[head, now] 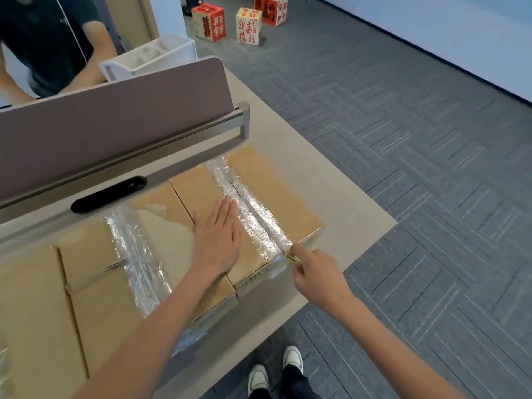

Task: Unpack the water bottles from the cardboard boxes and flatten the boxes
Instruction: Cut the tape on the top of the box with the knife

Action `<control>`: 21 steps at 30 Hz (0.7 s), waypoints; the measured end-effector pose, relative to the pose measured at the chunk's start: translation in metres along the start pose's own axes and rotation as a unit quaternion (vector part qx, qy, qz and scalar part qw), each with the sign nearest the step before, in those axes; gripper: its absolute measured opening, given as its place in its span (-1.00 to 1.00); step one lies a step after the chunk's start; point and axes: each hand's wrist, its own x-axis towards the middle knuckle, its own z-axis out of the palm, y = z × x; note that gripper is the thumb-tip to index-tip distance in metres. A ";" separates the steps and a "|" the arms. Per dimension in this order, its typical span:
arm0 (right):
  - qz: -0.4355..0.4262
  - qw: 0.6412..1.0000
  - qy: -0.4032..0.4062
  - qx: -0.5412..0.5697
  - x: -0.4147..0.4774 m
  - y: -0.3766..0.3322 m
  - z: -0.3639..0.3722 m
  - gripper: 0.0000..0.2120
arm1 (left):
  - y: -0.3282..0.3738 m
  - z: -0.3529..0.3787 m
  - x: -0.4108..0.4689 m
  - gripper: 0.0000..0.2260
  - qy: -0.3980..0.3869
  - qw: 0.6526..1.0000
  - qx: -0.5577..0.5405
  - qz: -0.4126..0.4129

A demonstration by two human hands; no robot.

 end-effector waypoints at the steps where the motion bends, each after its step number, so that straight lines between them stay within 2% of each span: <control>1: 0.001 1.000 0.003 0.004 -0.002 0.000 0.001 -0.71 | 0.000 0.000 0.000 -0.50 0.002 1.000 -0.005 0.001; 10: 0.025 0.999 0.015 0.025 -0.023 0.010 0.008 -0.71 | -0.002 0.005 0.000 -0.50 0.000 1.000 0.014 0.004; 13: 0.031 0.996 0.053 0.064 -0.030 0.018 0.009 -0.72 | -0.002 0.005 0.000 -0.50 0.003 1.000 0.007 0.008; 17: 0.007 0.994 0.068 0.084 -0.027 0.023 0.009 -0.74 | 0.006 0.003 -0.018 -0.47 -0.041 0.996 -0.033 0.078; 21: -0.021 0.996 0.059 0.056 -0.027 0.027 0.017 -0.87 | 0.008 0.010 -0.049 -0.33 -0.056 0.987 -0.007 0.149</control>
